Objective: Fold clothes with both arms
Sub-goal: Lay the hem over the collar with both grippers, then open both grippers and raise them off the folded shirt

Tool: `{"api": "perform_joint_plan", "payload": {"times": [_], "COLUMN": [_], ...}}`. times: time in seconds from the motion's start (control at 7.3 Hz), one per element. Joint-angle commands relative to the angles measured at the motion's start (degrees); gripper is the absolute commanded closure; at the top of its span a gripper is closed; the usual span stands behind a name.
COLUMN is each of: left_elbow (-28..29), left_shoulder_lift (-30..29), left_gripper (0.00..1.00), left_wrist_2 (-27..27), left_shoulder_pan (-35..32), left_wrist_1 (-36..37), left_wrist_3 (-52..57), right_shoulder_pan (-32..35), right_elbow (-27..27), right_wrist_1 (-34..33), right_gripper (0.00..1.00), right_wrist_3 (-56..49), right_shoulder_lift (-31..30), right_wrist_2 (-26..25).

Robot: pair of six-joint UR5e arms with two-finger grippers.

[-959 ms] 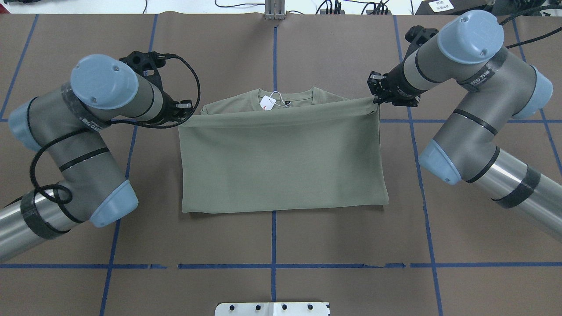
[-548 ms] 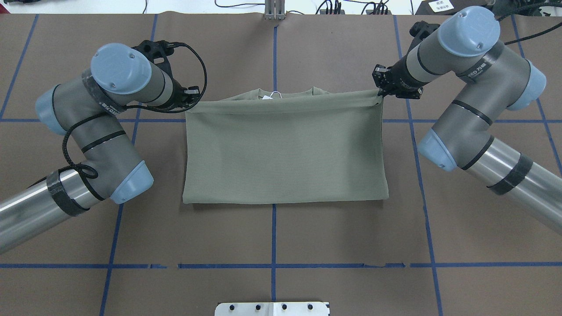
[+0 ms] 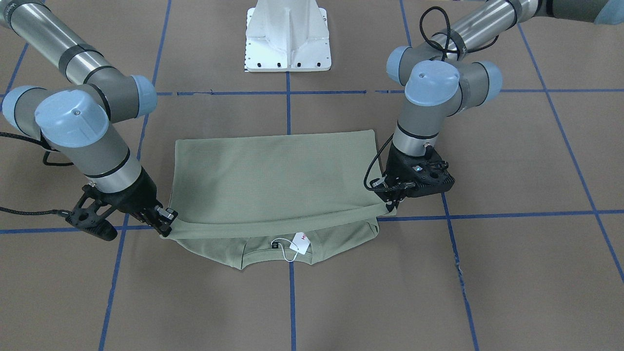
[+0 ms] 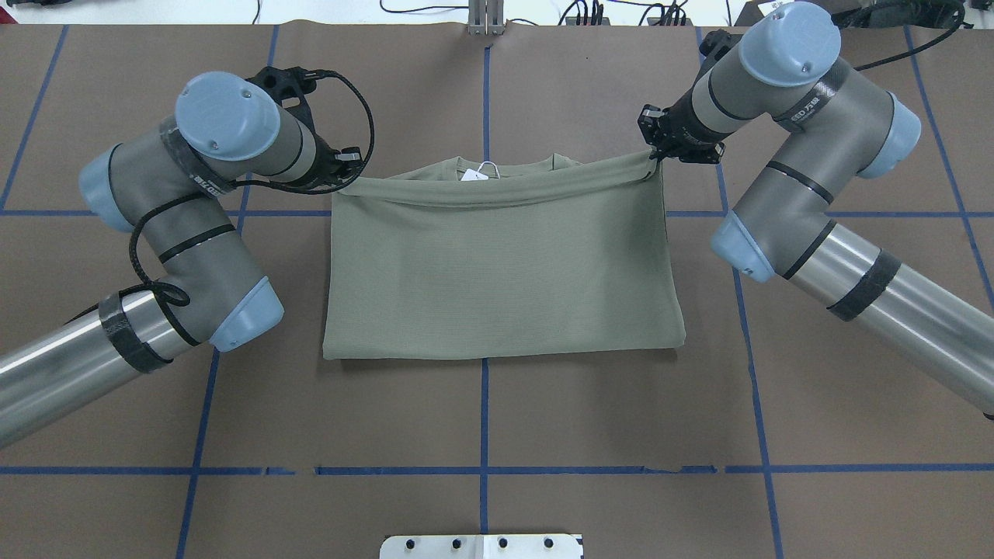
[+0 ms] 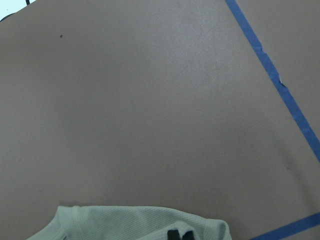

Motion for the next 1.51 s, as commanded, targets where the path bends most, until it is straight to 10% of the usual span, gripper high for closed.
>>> {"api": "perform_joint_plan", "payload": {"times": [0.0,1.37], "left_elbow": [3.9,5.9], "left_shoulder_lift": [-2.0,-2.8], "left_gripper": [1.0,1.0], "left_wrist_2": [0.2,0.2], "left_shoulder_pan": [0.0,-2.0], "left_wrist_1": [-0.1,-1.6], "left_wrist_3": [0.2,0.6], "right_shoulder_pan": [0.2,1.3], "right_elbow": [-1.2,-4.7], "right_wrist_1": [1.3,1.5], "right_gripper": [1.0,1.0], "right_wrist_3": [0.0,-3.1], "right_shoulder_lift": [0.1,2.0], "right_wrist_2": [0.0,0.2]}}
